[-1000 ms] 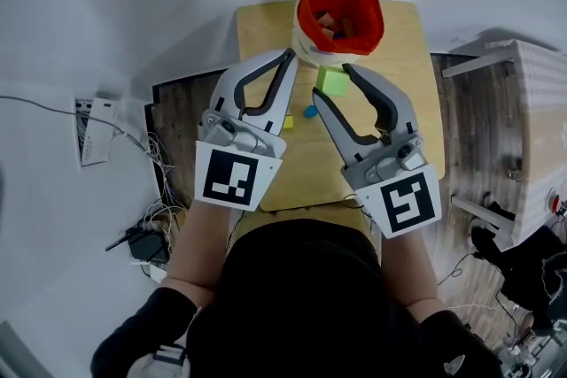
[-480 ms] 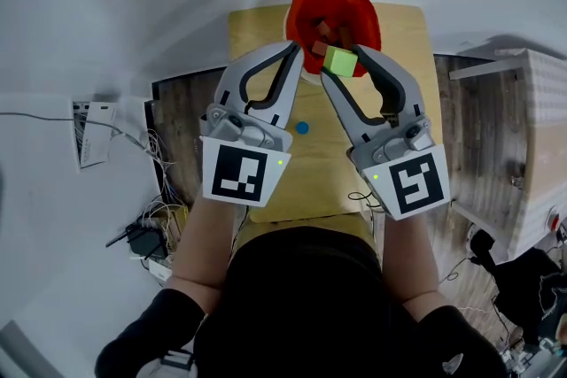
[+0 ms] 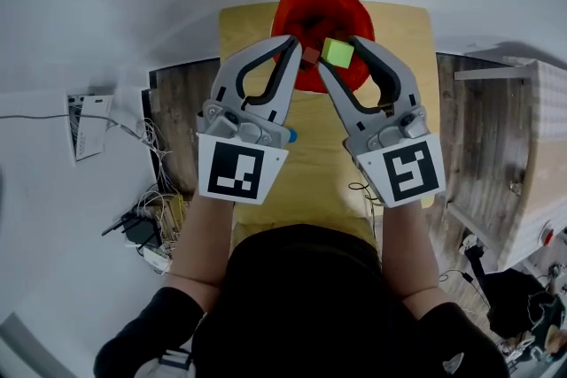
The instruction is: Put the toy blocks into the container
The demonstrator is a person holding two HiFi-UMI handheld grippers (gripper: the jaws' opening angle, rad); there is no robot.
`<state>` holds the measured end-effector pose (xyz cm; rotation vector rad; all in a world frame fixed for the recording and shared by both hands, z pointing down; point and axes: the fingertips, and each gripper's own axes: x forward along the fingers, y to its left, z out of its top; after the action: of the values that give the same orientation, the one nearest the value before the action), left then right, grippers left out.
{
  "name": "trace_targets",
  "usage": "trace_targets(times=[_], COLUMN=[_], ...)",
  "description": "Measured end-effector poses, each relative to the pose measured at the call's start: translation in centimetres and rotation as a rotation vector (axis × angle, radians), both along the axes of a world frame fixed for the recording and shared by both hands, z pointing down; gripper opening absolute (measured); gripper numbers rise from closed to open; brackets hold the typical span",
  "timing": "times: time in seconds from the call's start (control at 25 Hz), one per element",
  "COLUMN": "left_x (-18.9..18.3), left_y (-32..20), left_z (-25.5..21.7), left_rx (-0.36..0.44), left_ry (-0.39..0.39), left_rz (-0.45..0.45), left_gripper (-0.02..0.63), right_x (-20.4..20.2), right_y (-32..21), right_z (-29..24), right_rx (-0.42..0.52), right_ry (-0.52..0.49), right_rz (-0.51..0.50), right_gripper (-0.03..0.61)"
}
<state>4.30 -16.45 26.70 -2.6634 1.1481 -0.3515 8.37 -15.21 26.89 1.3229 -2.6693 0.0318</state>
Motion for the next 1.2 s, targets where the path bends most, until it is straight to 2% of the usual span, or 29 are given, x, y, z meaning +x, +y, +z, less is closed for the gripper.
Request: trace_targets(times=[0.16, 0.6, 0.64, 0.68, 0.8, 1.2], left_x=[0.1, 0.1, 0.1, 0.1, -0.2, -1.6], left_y=[-0.8, -0.5, -0.4, -0.3, 0.0, 2.5], left_z=[0.9, 1.3, 1.2, 1.1, 0.8, 0.1], left_rx=[-0.014, -0.026, -0.025, -0.023, -0.017, -0.008], left_ry=[0.001, -0.003, -0.003, -0.003, -0.003, 0.002], left_rz=[-0.012, -0.02, -0.02, -0.019, -0.017, -0.017], left_gripper=[0.009, 0.009, 0.009, 0.009, 0.009, 0.009], right_x=[0.4, 0.8, 0.6, 0.4, -0.4, -2.8], right_y=[-1.1, -0.3, 0.1, 0.5, 1.5, 4.3], right_z=[0.7, 0.8, 0.5, 0.3, 0.0, -1.0], right_rx=[-0.017, -0.009, 0.006, 0.023, 0.044, 0.039], right_ry=[-0.021, -0.03, -0.019, 0.0, 0.04, -0.001], right_rz=[0.011, 0.0, -0.016, -0.035, -0.075, -0.105], right_gripper=[0.224, 0.225, 0.182, 0.029, 0.028, 0.028])
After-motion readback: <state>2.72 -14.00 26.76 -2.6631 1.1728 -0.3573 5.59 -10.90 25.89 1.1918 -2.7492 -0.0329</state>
